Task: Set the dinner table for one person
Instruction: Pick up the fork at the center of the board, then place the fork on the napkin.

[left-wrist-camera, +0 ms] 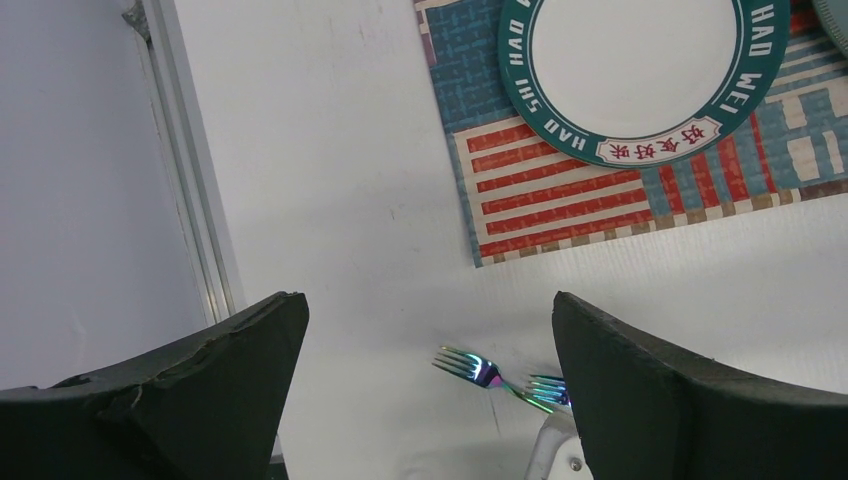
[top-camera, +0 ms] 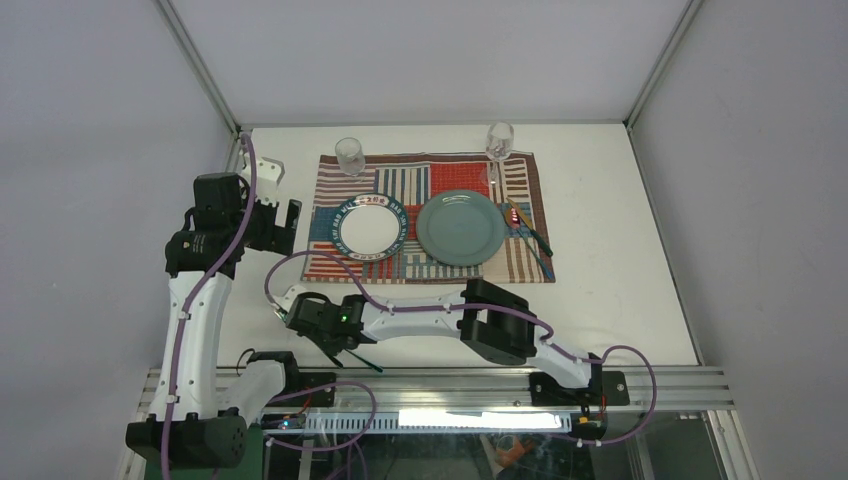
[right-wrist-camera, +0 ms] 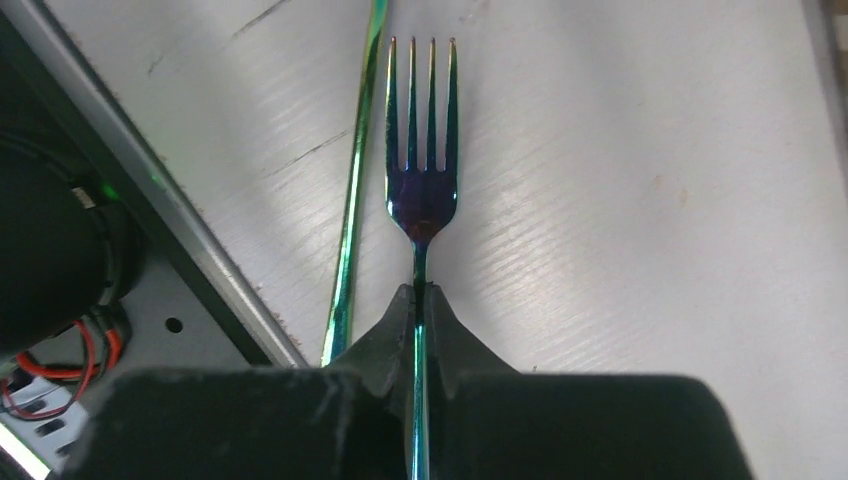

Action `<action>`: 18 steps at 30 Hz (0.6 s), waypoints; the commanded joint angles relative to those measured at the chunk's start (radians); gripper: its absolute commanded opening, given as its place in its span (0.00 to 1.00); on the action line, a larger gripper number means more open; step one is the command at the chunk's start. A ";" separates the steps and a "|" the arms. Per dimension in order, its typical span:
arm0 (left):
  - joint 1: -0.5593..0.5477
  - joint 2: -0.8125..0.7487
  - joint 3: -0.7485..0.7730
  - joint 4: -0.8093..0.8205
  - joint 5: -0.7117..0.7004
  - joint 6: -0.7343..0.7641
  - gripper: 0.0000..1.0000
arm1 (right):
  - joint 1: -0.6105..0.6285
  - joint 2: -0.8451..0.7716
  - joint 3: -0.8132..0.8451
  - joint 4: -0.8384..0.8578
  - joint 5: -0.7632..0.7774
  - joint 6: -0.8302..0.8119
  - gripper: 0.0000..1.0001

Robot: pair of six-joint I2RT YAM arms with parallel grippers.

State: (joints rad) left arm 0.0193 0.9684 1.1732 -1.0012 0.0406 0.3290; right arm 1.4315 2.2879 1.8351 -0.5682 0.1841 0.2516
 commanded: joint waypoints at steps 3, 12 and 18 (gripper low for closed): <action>-0.005 -0.025 0.001 0.025 0.022 0.000 0.99 | -0.026 -0.012 -0.049 0.048 0.174 -0.104 0.00; -0.005 0.005 0.021 0.052 0.004 -0.013 0.99 | -0.080 -0.137 -0.108 0.100 0.265 -0.153 0.00; -0.004 0.014 0.010 0.071 0.008 -0.009 0.99 | -0.179 -0.213 -0.099 0.124 0.299 -0.191 0.00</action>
State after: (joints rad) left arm 0.0196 0.9844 1.1706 -0.9401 0.0433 0.3248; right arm 1.3315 2.2143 1.7103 -0.5056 0.4095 0.0704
